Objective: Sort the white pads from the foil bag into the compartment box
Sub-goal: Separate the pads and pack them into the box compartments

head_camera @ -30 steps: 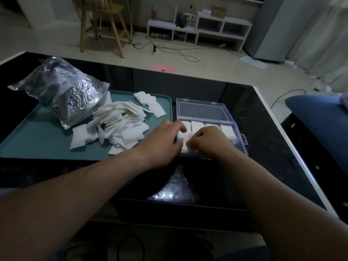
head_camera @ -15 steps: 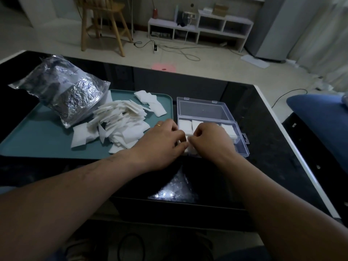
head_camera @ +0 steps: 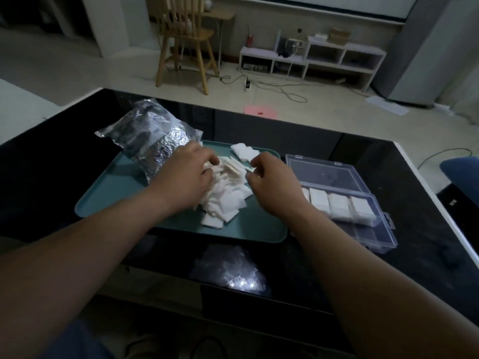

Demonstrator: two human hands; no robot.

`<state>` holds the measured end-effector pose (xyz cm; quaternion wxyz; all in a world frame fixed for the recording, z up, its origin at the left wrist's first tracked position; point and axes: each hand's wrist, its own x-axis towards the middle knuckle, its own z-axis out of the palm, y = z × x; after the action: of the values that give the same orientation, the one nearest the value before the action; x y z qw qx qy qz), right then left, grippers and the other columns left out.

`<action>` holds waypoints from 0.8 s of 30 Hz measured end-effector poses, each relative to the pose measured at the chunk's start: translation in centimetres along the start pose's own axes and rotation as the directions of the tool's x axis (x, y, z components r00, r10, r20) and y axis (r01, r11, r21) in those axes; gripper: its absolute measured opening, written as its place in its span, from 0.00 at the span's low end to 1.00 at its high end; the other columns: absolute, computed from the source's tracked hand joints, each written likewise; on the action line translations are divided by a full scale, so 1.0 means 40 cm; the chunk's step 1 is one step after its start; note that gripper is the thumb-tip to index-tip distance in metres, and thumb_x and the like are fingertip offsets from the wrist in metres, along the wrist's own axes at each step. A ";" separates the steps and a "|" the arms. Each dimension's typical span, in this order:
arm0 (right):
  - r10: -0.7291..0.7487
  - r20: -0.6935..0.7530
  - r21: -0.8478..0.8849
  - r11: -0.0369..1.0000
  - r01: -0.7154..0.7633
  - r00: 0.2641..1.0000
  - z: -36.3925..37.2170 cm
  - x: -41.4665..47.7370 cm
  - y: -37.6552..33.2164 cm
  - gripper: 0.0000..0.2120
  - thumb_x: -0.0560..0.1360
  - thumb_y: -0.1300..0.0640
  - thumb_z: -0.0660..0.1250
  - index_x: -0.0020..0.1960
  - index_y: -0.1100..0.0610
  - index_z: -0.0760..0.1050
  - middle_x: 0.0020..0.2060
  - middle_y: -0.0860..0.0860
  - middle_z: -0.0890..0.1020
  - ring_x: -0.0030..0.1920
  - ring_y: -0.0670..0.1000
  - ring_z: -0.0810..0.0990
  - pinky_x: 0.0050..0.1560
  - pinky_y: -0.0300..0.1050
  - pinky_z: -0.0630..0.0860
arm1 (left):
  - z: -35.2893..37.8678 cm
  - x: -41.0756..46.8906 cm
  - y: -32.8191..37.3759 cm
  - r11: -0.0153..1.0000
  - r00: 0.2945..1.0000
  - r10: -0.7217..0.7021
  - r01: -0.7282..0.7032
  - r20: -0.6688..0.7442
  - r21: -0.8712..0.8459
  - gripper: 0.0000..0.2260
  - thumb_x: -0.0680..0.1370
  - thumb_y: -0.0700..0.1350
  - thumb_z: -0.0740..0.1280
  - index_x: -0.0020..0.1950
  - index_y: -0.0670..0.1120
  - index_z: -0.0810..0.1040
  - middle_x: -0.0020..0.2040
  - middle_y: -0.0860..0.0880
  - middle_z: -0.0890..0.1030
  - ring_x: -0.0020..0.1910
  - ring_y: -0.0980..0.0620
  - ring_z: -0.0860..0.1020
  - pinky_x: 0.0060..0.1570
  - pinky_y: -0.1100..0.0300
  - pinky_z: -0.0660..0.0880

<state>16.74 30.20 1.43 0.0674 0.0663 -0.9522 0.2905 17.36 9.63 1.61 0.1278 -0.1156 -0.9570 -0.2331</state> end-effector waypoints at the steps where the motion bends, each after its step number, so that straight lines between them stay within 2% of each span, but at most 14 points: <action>1: -0.004 0.003 0.005 1.000 0.004 1.000 0.010 0.015 -0.006 0.17 0.79 0.50 0.68 0.67 0.51 0.75 0.60 0.51 0.81 0.59 0.54 0.79 0.56 0.50 0.76 | -0.004 0.006 -0.014 1.000 1.000 -0.020 0.019 0.014 0.018 0.11 0.80 0.43 0.66 0.61 0.49 0.80 0.61 0.46 0.76 0.62 0.45 0.74 0.61 0.51 0.71; 3: -0.022 0.048 -0.005 1.000 0.023 0.999 0.031 0.039 -0.022 0.26 0.77 0.47 0.72 0.72 0.50 0.71 0.65 0.52 0.78 0.64 0.54 0.77 0.63 0.53 0.76 | -0.007 0.016 -0.031 0.998 0.998 -0.037 0.035 0.041 0.044 0.12 0.81 0.46 0.65 0.64 0.50 0.78 0.63 0.47 0.77 0.63 0.44 0.74 0.62 0.49 0.72; 5: -0.029 0.082 -0.061 0.998 0.034 0.996 0.049 0.054 -0.030 0.30 0.76 0.45 0.73 0.75 0.49 0.69 0.68 0.53 0.76 0.66 0.56 0.76 0.65 0.54 0.75 | -0.002 0.023 -0.029 0.998 0.996 -0.046 0.042 0.079 0.047 0.12 0.82 0.49 0.64 0.65 0.52 0.78 0.63 0.49 0.79 0.62 0.46 0.75 0.63 0.46 0.72; 7: -0.029 0.076 -0.140 0.989 0.039 0.997 0.072 0.069 -0.031 0.29 0.77 0.46 0.71 0.75 0.50 0.70 0.68 0.54 0.77 0.66 0.57 0.76 0.63 0.53 0.76 | 0.006 0.027 -0.030 0.998 0.993 -0.052 0.046 0.107 0.052 0.12 0.82 0.51 0.63 0.64 0.53 0.78 0.62 0.50 0.80 0.62 0.46 0.76 0.64 0.45 0.71; 10: -0.030 0.079 -0.208 0.977 0.046 0.996 0.089 0.078 -0.028 0.21 0.80 0.48 0.68 0.71 0.49 0.75 0.64 0.53 0.80 0.62 0.58 0.78 0.58 0.52 0.76 | 0.014 0.031 -0.030 0.995 0.990 -0.059 0.047 0.131 0.087 0.11 0.82 0.51 0.62 0.63 0.54 0.77 0.62 0.51 0.79 0.63 0.46 0.75 0.64 0.45 0.70; 13: -0.007 0.037 -0.165 0.986 0.013 0.999 0.076 0.081 -0.029 0.13 0.82 0.49 0.65 0.63 0.49 0.83 0.58 0.51 0.85 0.55 0.56 0.82 0.54 0.52 0.80 | 0.012 0.028 -0.027 0.995 0.987 -0.054 0.040 0.151 0.090 0.11 0.82 0.51 0.62 0.63 0.53 0.77 0.62 0.51 0.78 0.64 0.47 0.74 0.65 0.44 0.69; 17: 0.023 -0.051 -0.078 0.997 -0.027 0.998 0.041 0.058 -0.023 0.12 0.82 0.52 0.63 0.55 0.50 0.85 0.49 0.48 0.87 0.46 0.52 0.83 0.51 0.52 0.82 | 0.006 0.018 -0.026 0.997 0.983 -0.057 0.046 0.174 0.068 0.12 0.81 0.51 0.62 0.63 0.53 0.77 0.63 0.50 0.78 0.63 0.46 0.74 0.66 0.43 0.69; 19: 0.021 -0.079 -0.086 0.996 -0.028 0.997 0.021 0.033 -0.004 0.11 0.82 0.52 0.63 0.55 0.50 0.85 0.49 0.47 0.87 0.47 0.51 0.83 0.51 0.52 0.82 | 0.006 0.015 -0.020 0.997 0.980 -0.060 0.049 0.190 0.062 0.12 0.81 0.50 0.62 0.64 0.53 0.77 0.64 0.50 0.77 0.64 0.46 0.74 0.66 0.43 0.69; 21: 0.026 -0.046 -0.106 0.994 -0.031 0.999 0.007 0.012 0.023 0.10 0.82 0.50 0.65 0.60 0.49 0.82 0.53 0.47 0.86 0.51 0.51 0.83 0.55 0.54 0.82 | 0.007 0.014 -0.006 0.997 0.979 -0.058 0.048 0.195 0.056 0.13 0.81 0.50 0.62 0.65 0.53 0.76 0.65 0.49 0.77 0.64 0.45 0.74 0.65 0.43 0.69; 24: 0.043 0.001 -0.110 0.993 -0.042 0.999 0.003 0.015 0.043 0.17 0.80 0.45 0.69 0.67 0.48 0.77 0.59 0.46 0.84 0.56 0.50 0.82 0.58 0.52 0.80 | 0.010 0.017 0.019 0.997 0.980 -0.059 0.049 0.191 0.054 0.13 0.80 0.49 0.62 0.64 0.53 0.76 0.65 0.49 0.78 0.64 0.45 0.74 0.65 0.44 0.69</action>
<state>15.87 31.51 0.49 0.0632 0.0427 -0.9680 0.2390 16.86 10.57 1.78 0.0309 -0.1086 -0.9731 -0.2009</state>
